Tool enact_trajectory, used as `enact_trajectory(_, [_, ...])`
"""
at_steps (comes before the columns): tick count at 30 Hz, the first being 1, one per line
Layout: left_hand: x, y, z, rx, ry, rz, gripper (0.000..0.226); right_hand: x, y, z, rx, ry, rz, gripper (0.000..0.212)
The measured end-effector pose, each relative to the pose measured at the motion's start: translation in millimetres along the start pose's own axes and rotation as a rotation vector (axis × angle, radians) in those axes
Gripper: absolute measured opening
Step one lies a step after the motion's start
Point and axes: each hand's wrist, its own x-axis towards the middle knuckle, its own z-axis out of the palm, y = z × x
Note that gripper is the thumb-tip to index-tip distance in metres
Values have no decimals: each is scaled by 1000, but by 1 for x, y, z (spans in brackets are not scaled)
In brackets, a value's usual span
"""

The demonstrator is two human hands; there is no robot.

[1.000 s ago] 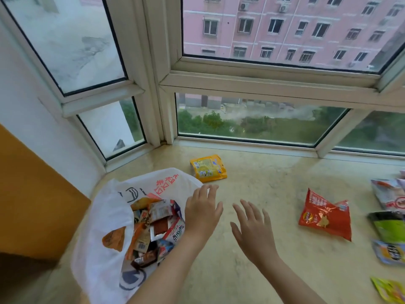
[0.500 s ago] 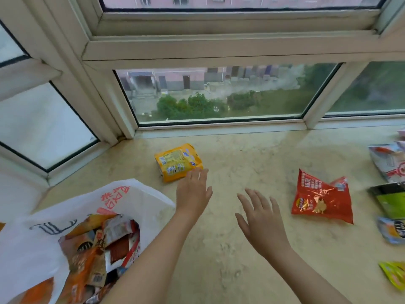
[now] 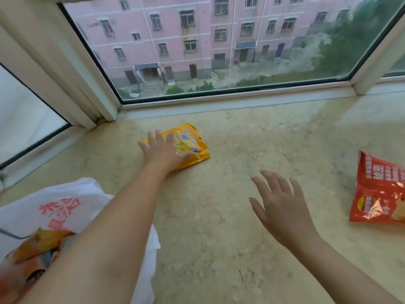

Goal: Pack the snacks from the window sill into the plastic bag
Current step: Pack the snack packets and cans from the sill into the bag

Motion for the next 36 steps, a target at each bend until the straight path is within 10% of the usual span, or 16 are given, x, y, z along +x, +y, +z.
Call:
enact_trajectory(12, [-53, 57, 10, -73, 19, 157, 76, -30, 19, 14, 28, -39, 89, 50])
enact_trajectory(22, [-84, 106, 27, -902, -299, 12, 114, -62, 49, 17, 58, -11, 160, 49])
enact_trajectory(29, [-108, 118, 23, -1170, -432, 157, 56, -98, 82, 14, 68, 9, 223, 47])
enact_trajectory(36, [-152, 124, 16, -1151, -609, 292, 53, -131, 126, 10, 92, 6, 330, 48])
